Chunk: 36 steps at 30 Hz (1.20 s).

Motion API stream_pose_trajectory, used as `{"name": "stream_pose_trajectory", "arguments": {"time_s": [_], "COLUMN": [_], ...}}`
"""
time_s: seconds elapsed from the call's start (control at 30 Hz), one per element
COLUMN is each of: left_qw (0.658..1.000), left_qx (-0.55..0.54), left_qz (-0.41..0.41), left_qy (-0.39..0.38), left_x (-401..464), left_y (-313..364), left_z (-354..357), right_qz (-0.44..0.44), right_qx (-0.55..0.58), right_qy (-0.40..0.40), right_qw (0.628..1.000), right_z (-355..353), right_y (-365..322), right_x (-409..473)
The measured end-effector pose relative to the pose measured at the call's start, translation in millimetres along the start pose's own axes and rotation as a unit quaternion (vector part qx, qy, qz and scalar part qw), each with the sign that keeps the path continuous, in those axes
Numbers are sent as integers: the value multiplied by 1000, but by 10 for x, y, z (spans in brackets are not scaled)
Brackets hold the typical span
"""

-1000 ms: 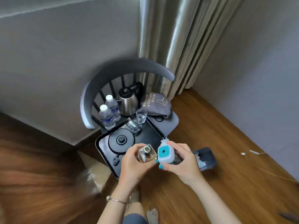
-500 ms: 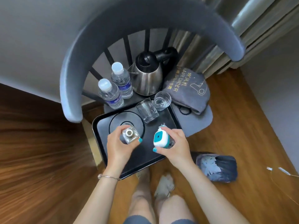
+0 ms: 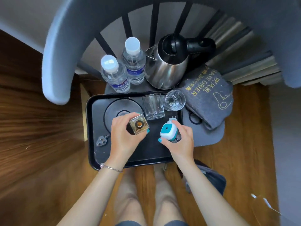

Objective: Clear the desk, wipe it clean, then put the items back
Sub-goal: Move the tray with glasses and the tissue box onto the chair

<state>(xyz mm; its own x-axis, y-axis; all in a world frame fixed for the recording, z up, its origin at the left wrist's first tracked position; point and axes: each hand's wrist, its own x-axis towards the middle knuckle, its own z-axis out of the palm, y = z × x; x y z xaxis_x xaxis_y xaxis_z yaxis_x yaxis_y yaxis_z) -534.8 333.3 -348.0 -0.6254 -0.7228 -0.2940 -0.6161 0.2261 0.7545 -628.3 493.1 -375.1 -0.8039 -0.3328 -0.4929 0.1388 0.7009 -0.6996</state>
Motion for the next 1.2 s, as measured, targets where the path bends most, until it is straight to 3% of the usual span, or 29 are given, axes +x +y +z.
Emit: {"name": "stream_pose_trajectory", "arguments": {"time_s": [0.27,0.4,0.63,0.8,1.03,1.2], "left_qw": [997,992,988,992,988,966], "left_qx": [-36,-65,-48,-47,-25,-42], "left_qz": [-68,-112,-143,-116,-146,-242], "left_qy": [-9,-8,15,13,38,77], "left_x": [-413,-468,-471,-617,-1023,-1395], "left_y": [-122,-203,-338,-346,-423,-391], "left_z": [473,617,732,707,579,171], "right_qz": [-29,-54,-72,-115,-83,-91], "right_qx": [-93,-169,-175,-285,-311,-314], "right_qy": [-98,-111,-114,-160,-147,-141], "right_qw": [990,978,975,938,935,935], "right_z": [-113,-41,6,-190,-441,-532], "right_y": [-16,29,116,194,187,-110], "right_x": [339,415,381,255,-47,-451]}}
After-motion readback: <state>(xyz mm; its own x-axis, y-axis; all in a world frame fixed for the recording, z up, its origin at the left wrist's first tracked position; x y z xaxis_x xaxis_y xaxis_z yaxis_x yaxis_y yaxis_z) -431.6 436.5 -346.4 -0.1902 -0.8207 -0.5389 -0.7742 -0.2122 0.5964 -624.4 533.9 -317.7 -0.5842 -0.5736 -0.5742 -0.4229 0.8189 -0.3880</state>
